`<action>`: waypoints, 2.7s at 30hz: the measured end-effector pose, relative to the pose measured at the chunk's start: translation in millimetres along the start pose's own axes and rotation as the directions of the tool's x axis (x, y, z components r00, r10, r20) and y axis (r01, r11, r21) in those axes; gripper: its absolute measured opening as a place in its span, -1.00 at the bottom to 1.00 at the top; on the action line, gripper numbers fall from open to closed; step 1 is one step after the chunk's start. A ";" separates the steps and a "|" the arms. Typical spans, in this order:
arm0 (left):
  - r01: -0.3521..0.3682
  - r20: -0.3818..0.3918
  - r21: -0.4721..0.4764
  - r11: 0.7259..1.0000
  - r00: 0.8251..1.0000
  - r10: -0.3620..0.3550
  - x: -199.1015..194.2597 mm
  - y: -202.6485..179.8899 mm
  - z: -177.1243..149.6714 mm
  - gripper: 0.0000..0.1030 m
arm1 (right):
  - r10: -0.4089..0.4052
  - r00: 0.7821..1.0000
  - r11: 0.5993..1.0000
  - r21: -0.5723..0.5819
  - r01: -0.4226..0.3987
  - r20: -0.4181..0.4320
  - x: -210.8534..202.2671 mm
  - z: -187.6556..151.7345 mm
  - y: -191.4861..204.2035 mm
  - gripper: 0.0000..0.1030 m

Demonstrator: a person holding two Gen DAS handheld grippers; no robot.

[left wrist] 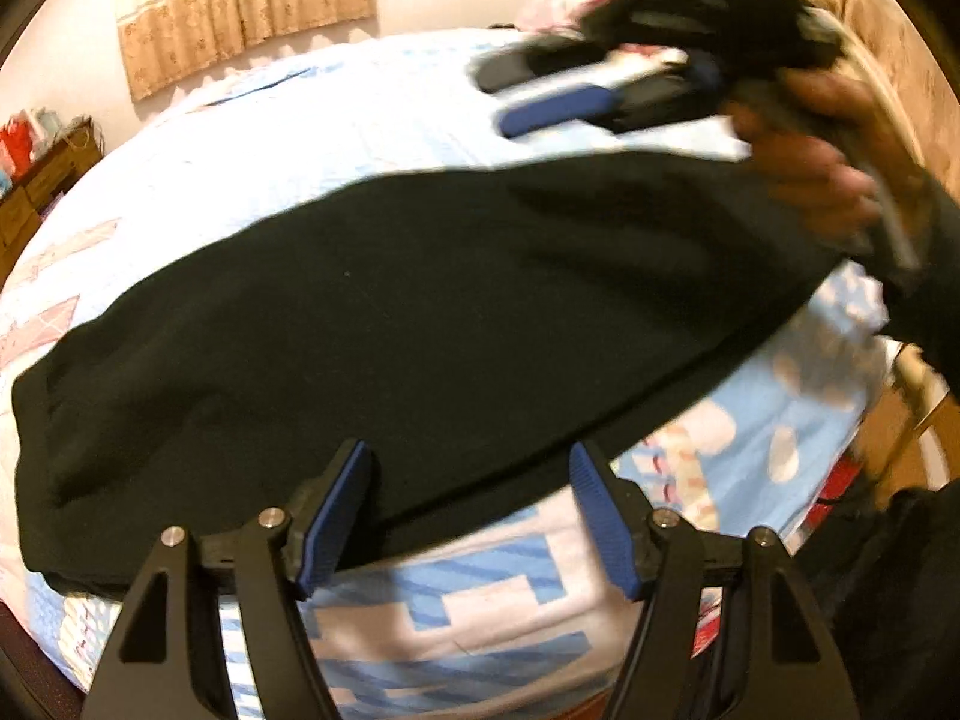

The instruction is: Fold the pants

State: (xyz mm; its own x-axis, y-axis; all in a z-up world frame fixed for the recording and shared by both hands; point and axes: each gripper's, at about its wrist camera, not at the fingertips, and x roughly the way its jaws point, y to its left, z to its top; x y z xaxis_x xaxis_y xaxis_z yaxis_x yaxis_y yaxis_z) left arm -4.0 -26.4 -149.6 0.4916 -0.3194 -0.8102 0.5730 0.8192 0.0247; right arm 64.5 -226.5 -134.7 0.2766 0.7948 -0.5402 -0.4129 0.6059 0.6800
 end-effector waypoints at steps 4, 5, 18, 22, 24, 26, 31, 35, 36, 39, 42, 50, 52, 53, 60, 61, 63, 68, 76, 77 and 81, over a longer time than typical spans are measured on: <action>-0.016 -0.004 -0.001 1.000 1.000 0.016 -1.0 -3.1 0.6 0.42 | -0.032 0.999 0.999 0.031 0.034 -0.043 -1.2 -53.8 -7.3 -0.25; -0.010 -0.006 -0.011 1.000 1.000 0.010 -2.4 -2.2 0.9 0.42 | -0.044 0.998 0.997 0.062 0.047 -0.054 0.3 -70.7 -16.0 -0.25; 0.041 0.097 -0.010 0.999 0.994 -0.040 -28.0 -32.4 31.5 0.42 | -0.241 0.896 0.958 0.240 0.158 0.373 -178.7 -176.6 -57.6 -0.10; -0.053 0.084 0.060 0.997 0.995 0.048 -24.4 -33.0 26.6 0.42 | -0.373 0.807 0.913 0.335 0.233 0.457 -241.2 -226.4 -70.0 -0.07; -0.060 0.063 0.039 0.997 0.996 0.057 -26.9 -20.4 22.6 0.42 | -0.370 0.792 0.915 0.339 0.220 0.486 -250.7 -242.3 -68.5 -0.03; -0.065 0.051 0.016 0.998 0.997 0.064 -31.3 -9.0 17.2 0.42 | -0.364 0.784 0.919 0.329 0.217 0.502 -248.9 -251.9 -64.5 -0.02; -0.051 0.058 0.016 0.999 0.997 0.050 -37.5 -11.5 11.8 0.42 | -0.298 0.822 0.943 0.285 0.173 0.485 -216.5 -235.7 -61.2 -0.01; -0.023 0.033 0.071 0.997 0.999 0.020 -22.5 -28.0 15.0 0.22 | -0.255 0.845 0.955 0.258 0.144 0.471 -200.4 -223.7 -52.4 -0.01; -0.011 0.021 0.089 0.996 1.000 0.009 -16.9 -32.9 15.5 0.12 | -0.249 0.845 0.957 0.254 0.139 0.474 -199.2 -222.4 -50.0 -0.01; -0.019 -0.015 0.125 0.992 1.000 0.021 0.4 -38.2 16.7 -0.14 | -0.248 0.837 0.959 0.248 0.140 0.487 -200.8 -228.2 -43.8 -0.01; -0.005 -0.016 0.109 0.994 1.000 0.006 3.4 -34.0 20.2 -0.21 | -0.264 0.831 0.953 0.268 0.145 0.490 -203.4 -236.0 -45.2 -0.01; -0.017 -0.003 0.156 0.988 1.000 0.018 0.2 -40.0 16.0 -0.81 | -0.267 0.833 0.948 0.288 0.137 0.485 -199.3 -238.3 -49.1 -0.01; -0.018 0.007 0.156 0.988 1.000 0.017 -3.9 -39.4 14.4 -0.91 | -0.261 0.836 0.951 0.277 0.136 0.484 -197.0 -236.9 -47.4 -0.01; -0.016 0.013 0.160 0.987 1.000 0.014 -7.2 -39.3 13.0 -0.91 | -0.255 0.837 0.953 0.272 0.133 0.483 -195.5 -236.2 -46.1 -0.01; 0.002 0.040 0.198 0.980 0.999 -0.010 -30.6 -47.9 2.9 -0.97 | -0.235 0.828 0.957 0.269 0.106 0.510 -196.9 -238.6 -44.2 -0.01; -0.008 0.034 0.202 0.979 0.999 0.002 -28.4 -48.3 1.7 -0.97 | -0.232 0.829 0.958 0.267 0.104 0.509 -196.6 -237.8 -43.5 -0.01; -0.013 0.015 0.190 0.982 1.000 0.011 -21.0 -45.6 0.0 -0.97 | -0.239 0.836 0.958 0.261 0.120 0.494 -191.3 -236.0 -41.2 -0.01; -0.047 0.046 0.133 0.990 0.998 0.041 -26.4 -35.1 6.3 -0.96 | -0.228 0.876 0.971 0.160 0.176 0.425 -159.5 -219.1 -15.2 0.29; -0.093 0.036 0.176 0.980 0.995 0.088 -19.4 -33.9 2.5 -0.15 | -0.359 0.886 0.867 -0.247 0.433 0.294 -74.4 -178.7 54.0 0.39; -0.099 0.037 0.183 0.978 0.995 0.093 -18.2 -33.4 1.7 -0.13 | -0.377 0.884 0.843 -0.293 0.451 0.277 -64.1 -175.7 59.9 0.39; -0.091 0.031 0.188 0.978 0.996 0.087 -14.3 -28.3 1.8 -0.11 | -0.423 0.873 0.776 -0.401 0.487 0.242 -42.0 -170.2 67.6 0.39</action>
State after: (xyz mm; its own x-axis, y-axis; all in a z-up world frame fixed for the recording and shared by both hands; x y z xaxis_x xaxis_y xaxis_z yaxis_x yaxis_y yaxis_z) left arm -26.0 -45.9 -137.7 0.5597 -0.2613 -0.7865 0.6388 0.7406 0.2085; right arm -122.7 -224.8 -150.5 0.6265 0.4458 -0.6393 -0.5335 0.8433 0.0653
